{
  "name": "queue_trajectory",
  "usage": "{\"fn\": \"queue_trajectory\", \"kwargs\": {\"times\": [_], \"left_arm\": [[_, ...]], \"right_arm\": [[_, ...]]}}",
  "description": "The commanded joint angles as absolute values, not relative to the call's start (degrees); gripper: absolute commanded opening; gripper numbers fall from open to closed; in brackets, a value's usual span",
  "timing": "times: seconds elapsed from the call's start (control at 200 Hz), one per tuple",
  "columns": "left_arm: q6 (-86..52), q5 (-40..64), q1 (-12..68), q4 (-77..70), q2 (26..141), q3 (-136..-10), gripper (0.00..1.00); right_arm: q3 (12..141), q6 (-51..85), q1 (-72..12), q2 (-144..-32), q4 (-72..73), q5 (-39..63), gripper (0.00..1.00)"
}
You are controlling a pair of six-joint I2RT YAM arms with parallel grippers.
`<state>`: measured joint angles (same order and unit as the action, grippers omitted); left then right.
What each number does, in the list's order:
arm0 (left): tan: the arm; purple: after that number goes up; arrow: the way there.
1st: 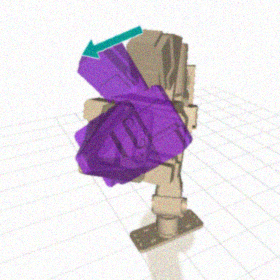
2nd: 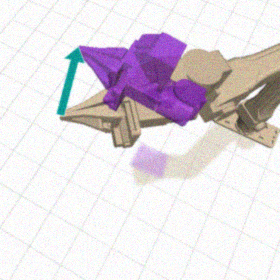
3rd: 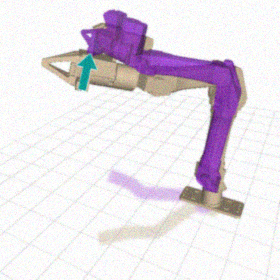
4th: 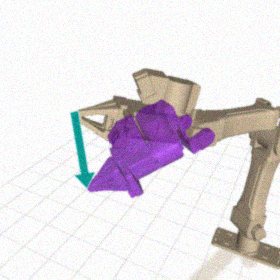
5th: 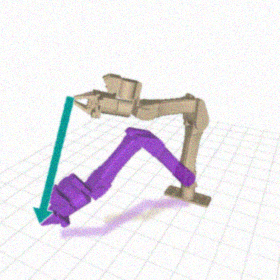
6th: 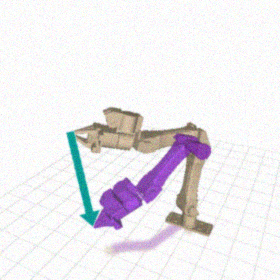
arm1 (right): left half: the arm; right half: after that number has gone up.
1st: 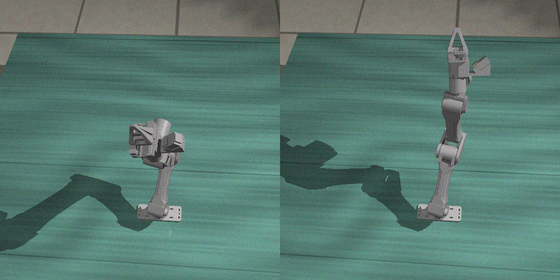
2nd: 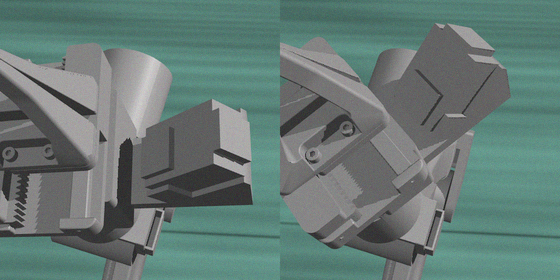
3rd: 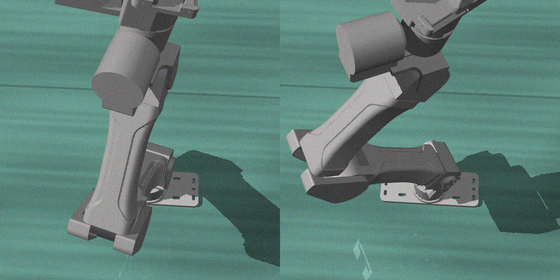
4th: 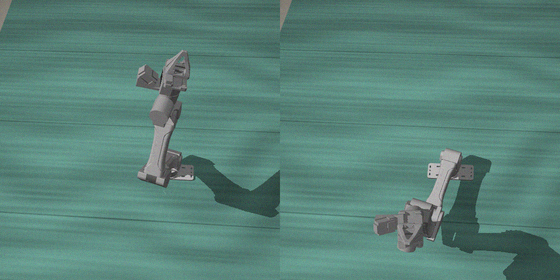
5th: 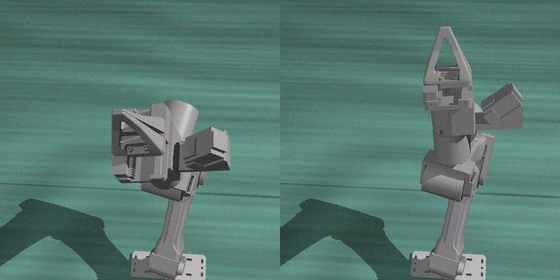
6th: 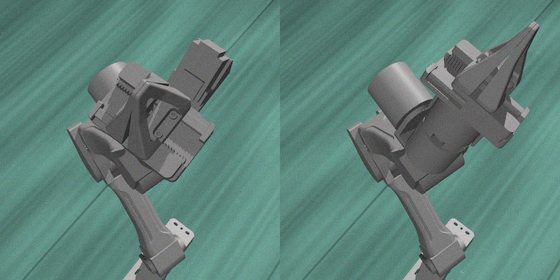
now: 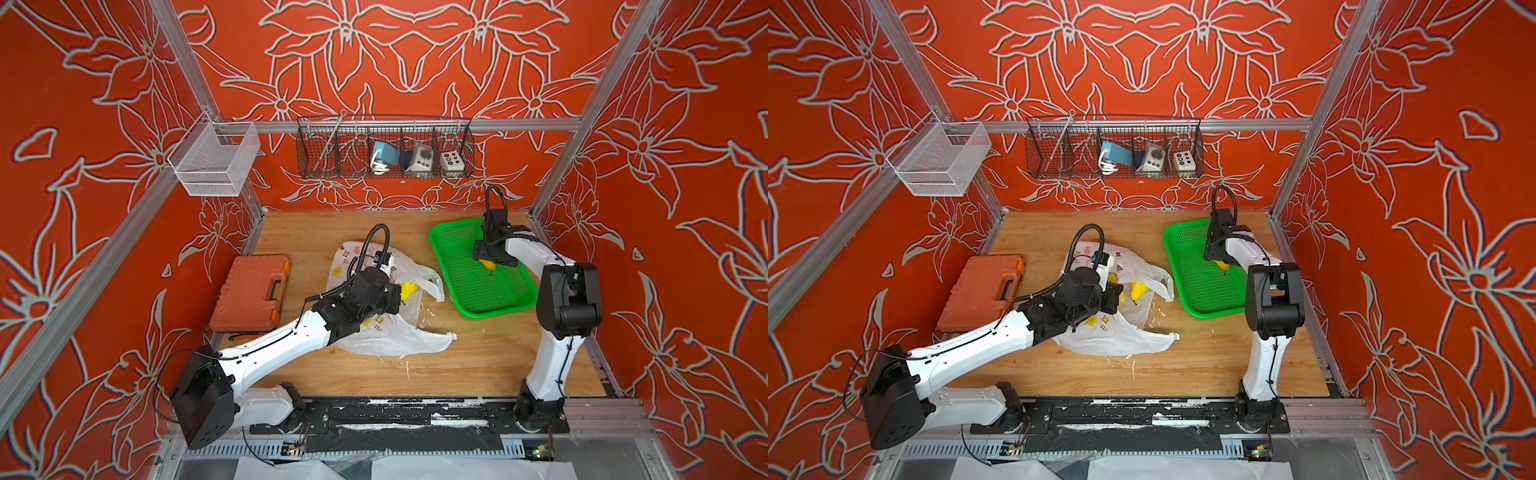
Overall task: Place the pears into plastic bags & tie knots
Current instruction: Pick up the pear from the basket.
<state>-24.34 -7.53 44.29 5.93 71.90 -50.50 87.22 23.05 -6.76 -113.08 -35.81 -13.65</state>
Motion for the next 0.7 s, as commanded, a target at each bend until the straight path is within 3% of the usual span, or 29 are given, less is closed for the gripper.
{"fn": "queue_trajectory", "kwargs": {"times": [0.0, 0.41, 0.555, 0.696], "left_arm": [[-24.69, -6.44, 44.21, 4.15, 71.23, -50.19, 0.0], [-24.97, -6.15, 44.21, 4.12, 71.39, -50.27, 0.0], [-25.21, -6.15, 44.21, 4.35, 71.16, -50.2, 0.0], [-25.16, -6.4, 44.21, 4.22, 71.26, -49.9, 0.0]], "right_arm": [[90.64, 21.79, -6.59, -115.63, -36.5, -13.29, 0.94], [99.7, 21.34, -5.85, -125.68, -37.48, -9.81, 0.86], [99.72, 21.56, -5.15, -125.63, -36.83, -7.46, 0.68], [97.74, 22.09, -4.98, -123.15, -36.06, -3.5, 0.44]]}}
